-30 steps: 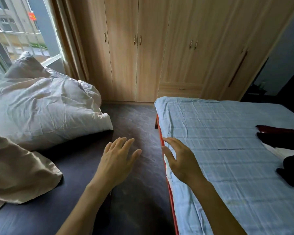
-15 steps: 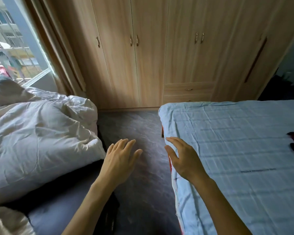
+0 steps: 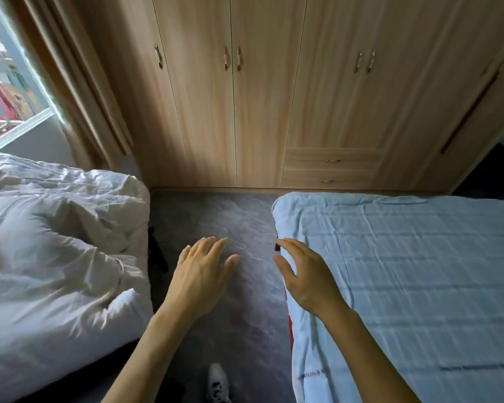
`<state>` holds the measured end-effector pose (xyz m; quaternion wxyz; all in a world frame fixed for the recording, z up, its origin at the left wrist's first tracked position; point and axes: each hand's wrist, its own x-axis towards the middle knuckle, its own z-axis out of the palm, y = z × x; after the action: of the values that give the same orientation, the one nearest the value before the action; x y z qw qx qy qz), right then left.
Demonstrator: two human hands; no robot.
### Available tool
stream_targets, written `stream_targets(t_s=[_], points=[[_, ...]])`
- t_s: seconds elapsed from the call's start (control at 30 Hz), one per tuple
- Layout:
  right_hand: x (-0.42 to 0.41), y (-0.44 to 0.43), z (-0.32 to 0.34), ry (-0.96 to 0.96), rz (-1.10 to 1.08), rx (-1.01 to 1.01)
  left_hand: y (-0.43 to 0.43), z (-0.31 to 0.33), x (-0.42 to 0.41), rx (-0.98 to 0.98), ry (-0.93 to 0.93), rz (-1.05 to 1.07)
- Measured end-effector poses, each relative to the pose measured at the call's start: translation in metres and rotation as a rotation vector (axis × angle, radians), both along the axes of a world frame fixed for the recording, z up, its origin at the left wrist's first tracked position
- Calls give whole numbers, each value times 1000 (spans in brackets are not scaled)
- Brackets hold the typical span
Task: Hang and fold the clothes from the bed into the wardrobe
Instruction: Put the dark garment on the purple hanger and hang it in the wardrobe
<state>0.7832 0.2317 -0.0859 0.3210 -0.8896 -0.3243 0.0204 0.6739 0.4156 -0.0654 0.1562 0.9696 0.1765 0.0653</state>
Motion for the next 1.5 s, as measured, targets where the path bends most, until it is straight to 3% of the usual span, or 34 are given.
stream_targets(t_s=[0.5,0.8,1.03,1.5], points=[[214,169,2,50,-49,-67,162,-1,237,-46,18,-101],[379,202,-23,43,-110,-46,207,-33,404,-30,-6,-123],[511,197,-20,57,-126,-35,210,-13,530,-8,13,-139],[695,269,-38,136,-223,-36,297,-31,743,-70,43,-243]])
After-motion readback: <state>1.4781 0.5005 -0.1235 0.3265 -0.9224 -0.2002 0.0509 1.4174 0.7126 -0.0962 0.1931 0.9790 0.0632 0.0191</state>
